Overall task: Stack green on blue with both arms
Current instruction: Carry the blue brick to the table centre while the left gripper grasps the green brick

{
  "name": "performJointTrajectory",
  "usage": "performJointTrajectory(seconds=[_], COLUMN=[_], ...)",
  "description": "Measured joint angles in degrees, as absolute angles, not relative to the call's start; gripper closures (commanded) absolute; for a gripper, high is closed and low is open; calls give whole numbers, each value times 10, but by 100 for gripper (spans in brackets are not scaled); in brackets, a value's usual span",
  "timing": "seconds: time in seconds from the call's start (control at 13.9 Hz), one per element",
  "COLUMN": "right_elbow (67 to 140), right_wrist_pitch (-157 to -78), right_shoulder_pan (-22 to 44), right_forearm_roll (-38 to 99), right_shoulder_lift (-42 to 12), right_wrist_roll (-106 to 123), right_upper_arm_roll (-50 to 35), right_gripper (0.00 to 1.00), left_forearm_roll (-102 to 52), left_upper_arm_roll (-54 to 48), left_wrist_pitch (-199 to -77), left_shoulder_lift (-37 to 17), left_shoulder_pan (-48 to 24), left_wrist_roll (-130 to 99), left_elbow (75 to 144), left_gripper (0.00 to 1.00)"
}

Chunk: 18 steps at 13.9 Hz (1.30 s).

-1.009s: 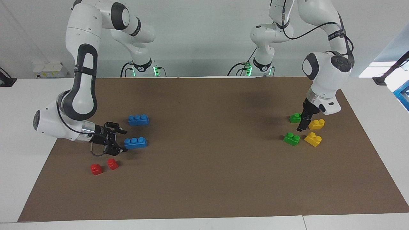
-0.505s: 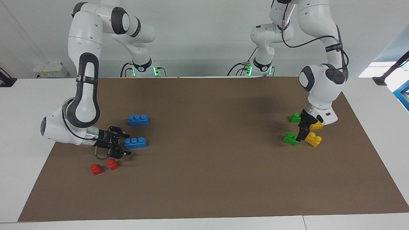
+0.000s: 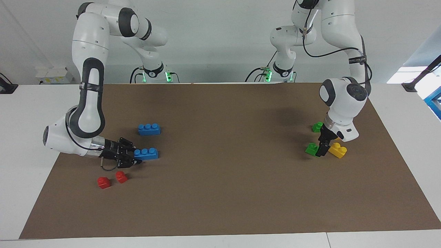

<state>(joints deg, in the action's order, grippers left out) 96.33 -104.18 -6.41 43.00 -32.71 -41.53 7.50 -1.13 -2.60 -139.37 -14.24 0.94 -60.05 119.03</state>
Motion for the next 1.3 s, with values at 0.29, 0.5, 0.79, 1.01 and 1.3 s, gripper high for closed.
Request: performJointTrajectory(seconds=[0.29, 0.5, 0.79, 1.01, 1.3], right_elbow=[962, 956, 916, 906, 912], right_wrist_pitch=[-1042, -1042, -1035, -1037, -1103], right_shoulder_pan=[-64, -61, -25, 42, 142], right_forearm_roll=[430, 433, 439, 439, 439], right_shoulder_lift=[-325, -316, -286, -252, -239], right_wrist_roll=[-410, -420, -551, -663, -780], right_upper_arm_roll=[75, 72, 62, 59, 57], right_gripper=[100, 100, 100, 100, 100], left_forearm_roll=[-11, -11, -19, -22, -22], left_upper_arm_roll=[-26, -26, -23, -24, -24], left_wrist_pitch=[-1399, -1399, -1399, -1399, -1394], left_shoulder_lift=[-156, -161, -162, -164, -171], left_shoulder_pan=[9, 9, 10, 10, 10], left_wrist_roll=[-602, -602, -603, -604, -605], left_elbow=[1183, 1180, 1180, 1179, 1167], left_gripper=[0, 0, 1, 4, 29])
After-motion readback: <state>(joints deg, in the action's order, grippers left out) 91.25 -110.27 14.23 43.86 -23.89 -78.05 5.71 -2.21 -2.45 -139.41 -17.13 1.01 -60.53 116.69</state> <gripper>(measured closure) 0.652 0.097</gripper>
